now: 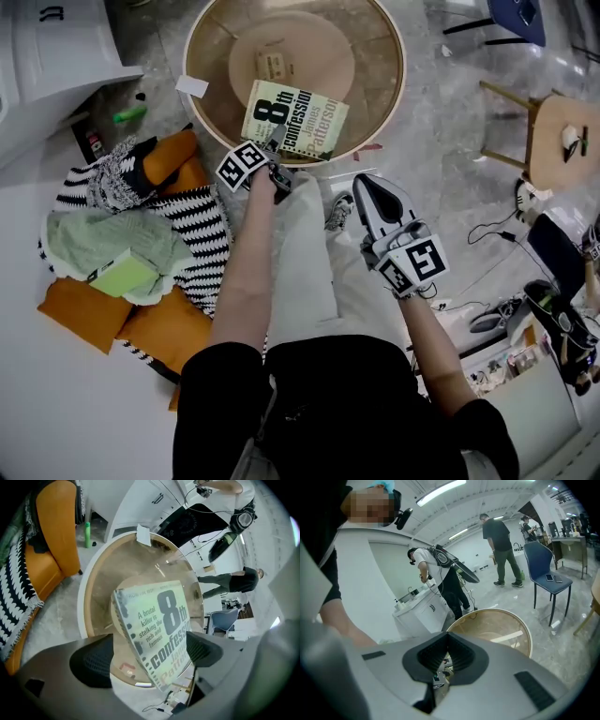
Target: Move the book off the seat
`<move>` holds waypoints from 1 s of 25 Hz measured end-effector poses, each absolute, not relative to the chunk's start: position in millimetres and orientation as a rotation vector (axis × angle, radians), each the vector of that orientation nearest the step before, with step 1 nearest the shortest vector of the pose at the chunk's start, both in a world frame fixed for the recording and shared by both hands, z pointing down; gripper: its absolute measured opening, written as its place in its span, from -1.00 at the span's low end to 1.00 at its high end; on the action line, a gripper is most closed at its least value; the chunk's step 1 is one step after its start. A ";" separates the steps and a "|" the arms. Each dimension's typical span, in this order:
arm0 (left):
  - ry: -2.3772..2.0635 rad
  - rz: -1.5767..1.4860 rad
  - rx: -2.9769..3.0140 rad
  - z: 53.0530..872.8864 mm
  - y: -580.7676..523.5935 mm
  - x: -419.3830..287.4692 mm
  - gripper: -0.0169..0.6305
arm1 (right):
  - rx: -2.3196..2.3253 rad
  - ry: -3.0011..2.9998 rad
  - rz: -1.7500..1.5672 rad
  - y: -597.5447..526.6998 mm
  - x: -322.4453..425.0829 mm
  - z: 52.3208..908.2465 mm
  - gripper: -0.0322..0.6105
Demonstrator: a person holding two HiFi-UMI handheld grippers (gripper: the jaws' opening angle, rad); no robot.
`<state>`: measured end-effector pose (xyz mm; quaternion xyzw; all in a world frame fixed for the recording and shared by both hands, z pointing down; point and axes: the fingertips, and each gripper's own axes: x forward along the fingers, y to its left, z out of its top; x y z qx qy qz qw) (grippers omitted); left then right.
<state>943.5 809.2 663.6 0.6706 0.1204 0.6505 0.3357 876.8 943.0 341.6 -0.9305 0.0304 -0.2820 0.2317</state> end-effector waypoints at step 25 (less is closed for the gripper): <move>0.935 0.864 1.413 310.0 836.2 830.3 -0.92 | -2.789 0.192 -0.368 956.6 796.4 162.2 -0.85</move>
